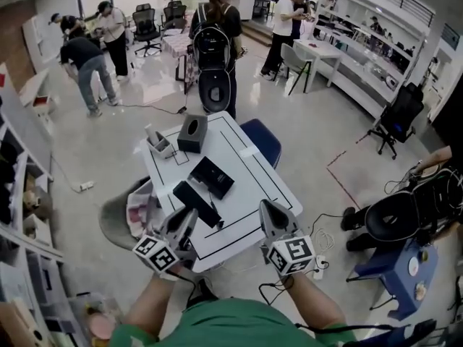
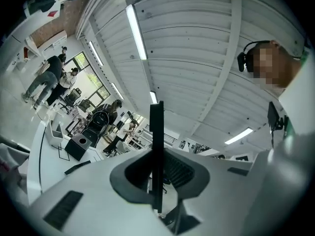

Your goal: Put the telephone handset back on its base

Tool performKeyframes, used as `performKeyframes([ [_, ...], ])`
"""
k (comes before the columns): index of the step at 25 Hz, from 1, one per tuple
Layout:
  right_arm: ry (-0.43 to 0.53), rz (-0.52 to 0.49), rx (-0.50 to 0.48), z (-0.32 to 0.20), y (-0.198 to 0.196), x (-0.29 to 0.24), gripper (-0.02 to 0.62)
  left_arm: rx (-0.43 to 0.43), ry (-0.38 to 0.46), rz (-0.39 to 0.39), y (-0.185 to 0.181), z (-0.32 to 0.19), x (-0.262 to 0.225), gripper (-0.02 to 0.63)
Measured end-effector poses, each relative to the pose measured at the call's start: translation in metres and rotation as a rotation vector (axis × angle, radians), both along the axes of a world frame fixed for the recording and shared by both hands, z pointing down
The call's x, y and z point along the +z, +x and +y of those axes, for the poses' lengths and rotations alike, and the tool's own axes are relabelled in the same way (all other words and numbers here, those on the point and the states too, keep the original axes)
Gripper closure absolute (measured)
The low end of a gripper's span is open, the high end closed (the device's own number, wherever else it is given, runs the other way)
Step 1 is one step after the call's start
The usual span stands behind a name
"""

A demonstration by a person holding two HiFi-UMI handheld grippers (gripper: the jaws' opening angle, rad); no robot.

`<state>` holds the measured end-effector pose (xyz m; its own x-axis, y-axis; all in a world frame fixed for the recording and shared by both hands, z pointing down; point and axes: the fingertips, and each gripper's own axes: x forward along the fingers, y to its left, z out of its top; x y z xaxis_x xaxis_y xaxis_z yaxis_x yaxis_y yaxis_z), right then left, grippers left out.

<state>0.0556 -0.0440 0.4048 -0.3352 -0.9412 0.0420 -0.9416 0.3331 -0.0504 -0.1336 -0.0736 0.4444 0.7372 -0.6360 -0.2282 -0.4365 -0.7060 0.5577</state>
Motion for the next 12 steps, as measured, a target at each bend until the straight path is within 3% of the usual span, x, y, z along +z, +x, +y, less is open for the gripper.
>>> performKeyframes([
  [5, -0.042, 0.011, 0.017, -0.033, -0.024, 0.011, 0.574, 0.038, -0.023, 0.043, -0.012, -0.037, 0.015, 0.526],
  [12, -0.076, -0.023, 0.007, -0.074, -0.035, 0.027, 0.572, 0.048, -0.073, 0.038, -0.016, -0.075, 0.036, 0.526],
])
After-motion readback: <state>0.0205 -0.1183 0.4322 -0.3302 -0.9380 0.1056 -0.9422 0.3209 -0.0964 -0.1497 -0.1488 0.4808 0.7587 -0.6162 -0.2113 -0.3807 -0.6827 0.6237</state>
